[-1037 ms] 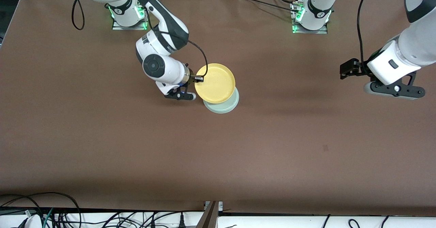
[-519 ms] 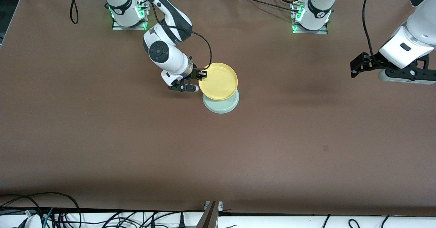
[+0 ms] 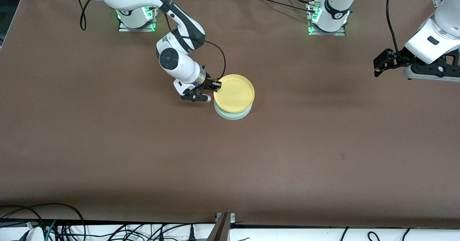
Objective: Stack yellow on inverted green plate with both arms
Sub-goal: 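Carry the yellow plate onto the inverted green plate with the right gripper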
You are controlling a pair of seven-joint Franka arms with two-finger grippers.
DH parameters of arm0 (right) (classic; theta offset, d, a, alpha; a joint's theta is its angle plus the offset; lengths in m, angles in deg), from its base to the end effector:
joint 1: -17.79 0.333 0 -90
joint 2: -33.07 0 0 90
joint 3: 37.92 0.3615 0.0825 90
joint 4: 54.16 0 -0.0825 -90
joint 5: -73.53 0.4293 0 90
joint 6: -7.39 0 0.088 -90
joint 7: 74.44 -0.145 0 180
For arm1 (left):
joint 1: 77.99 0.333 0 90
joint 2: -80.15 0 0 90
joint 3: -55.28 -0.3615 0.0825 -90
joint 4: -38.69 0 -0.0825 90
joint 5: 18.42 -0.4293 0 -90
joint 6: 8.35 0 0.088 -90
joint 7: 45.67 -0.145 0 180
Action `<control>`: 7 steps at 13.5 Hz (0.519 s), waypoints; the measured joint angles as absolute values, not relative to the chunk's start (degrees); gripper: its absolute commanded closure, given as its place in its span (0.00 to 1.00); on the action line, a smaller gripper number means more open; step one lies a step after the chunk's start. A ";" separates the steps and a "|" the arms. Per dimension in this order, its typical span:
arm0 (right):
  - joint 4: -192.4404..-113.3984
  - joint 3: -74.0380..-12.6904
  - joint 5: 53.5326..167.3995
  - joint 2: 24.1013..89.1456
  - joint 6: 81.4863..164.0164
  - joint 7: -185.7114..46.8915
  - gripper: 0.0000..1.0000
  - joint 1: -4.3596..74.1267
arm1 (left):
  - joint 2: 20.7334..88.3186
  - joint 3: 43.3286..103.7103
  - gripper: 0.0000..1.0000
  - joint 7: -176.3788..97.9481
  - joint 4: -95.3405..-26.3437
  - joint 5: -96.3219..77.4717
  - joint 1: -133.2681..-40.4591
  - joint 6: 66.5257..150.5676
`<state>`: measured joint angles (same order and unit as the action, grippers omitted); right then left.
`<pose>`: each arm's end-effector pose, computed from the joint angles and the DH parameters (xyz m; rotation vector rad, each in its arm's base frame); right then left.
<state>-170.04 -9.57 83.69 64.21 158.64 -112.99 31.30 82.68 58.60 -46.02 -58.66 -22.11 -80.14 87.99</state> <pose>0.5022 0.4420 0.1870 -2.7900 0.2397 0.1799 0.5911 -0.0486 0.6016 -3.0714 0.1657 -0.0452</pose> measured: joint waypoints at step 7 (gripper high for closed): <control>-170.28 -10.66 83.35 65.31 159.18 -112.99 1.00 32.52 | 82.29 58.16 0.00 -46.17 -58.82 -22.84 -79.60 88.47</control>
